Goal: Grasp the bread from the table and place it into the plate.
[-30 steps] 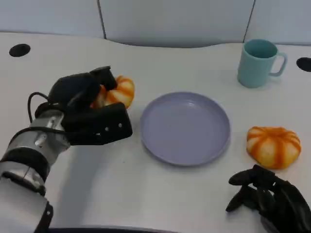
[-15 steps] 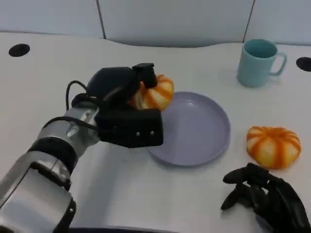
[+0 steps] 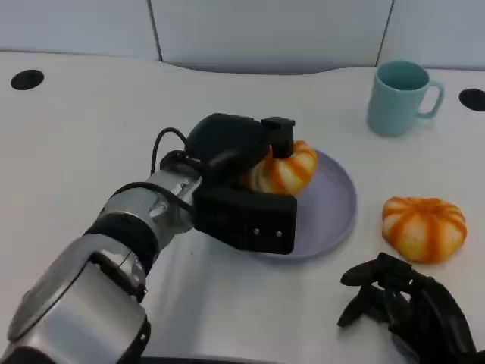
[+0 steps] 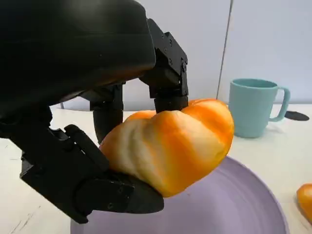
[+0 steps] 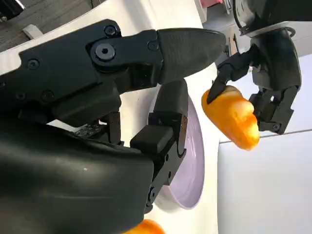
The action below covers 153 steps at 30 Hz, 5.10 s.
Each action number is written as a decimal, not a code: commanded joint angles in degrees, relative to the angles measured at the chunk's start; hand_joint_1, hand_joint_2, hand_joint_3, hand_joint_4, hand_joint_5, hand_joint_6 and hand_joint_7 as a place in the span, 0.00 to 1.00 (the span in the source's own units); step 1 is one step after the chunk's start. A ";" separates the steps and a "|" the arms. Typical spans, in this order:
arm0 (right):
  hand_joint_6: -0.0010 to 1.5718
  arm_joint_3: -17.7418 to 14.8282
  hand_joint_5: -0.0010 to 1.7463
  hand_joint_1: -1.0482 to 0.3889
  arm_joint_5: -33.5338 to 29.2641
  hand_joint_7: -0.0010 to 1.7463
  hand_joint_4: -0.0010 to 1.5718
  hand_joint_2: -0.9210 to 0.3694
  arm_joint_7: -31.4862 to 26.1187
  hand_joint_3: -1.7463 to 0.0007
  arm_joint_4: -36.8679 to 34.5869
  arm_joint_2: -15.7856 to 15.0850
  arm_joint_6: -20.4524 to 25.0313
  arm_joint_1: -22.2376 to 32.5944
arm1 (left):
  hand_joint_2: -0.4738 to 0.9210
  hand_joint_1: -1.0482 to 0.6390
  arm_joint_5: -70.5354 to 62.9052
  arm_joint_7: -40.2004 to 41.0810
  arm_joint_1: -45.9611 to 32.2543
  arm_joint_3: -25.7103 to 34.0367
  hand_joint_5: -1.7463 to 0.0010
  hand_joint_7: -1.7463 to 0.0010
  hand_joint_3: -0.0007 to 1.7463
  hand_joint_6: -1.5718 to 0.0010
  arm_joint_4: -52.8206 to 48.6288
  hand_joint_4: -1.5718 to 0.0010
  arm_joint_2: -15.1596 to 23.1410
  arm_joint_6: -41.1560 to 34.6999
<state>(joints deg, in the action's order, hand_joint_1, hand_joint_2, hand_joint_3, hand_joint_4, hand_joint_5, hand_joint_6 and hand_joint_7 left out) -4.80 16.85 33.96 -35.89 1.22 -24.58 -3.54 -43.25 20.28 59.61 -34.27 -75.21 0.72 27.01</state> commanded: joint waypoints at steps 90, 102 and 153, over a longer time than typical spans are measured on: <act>0.43 -1.23 0.84 0.46 -1.83 0.59 0.43 0.00 -3.66 0.80 0.87 -0.19 4.16 -0.39 | 1.00 0.17 59.24 -50.00 -44.83 36.61 0.06 0.39 0.19 0.82 41.23 0.88 5.55 9.84; 0.43 -1.22 0.84 0.45 -1.91 0.59 0.42 0.00 -3.21 0.81 0.24 -0.18 3.77 -0.93 | 1.00 0.20 60.93 -45.87 -58.69 39.80 0.00 0.09 0.11 0.81 50.82 0.78 2.36 1.88; 0.41 -2.38 0.85 0.42 -0.84 0.61 0.42 0.00 -2.04 0.81 -1.14 -1.96 6.42 -2.54 | 1.00 0.28 70.62 -59.24 -55.36 47.19 0.03 0.33 0.04 0.76 38.93 0.78 0.65 -4.38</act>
<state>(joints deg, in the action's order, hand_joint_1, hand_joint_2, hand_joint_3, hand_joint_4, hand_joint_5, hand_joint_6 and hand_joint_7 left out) -6.68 15.01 31.45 -36.75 -0.33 -19.68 -6.55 25.99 -36.95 3.97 11.87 -35.99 0.52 23.68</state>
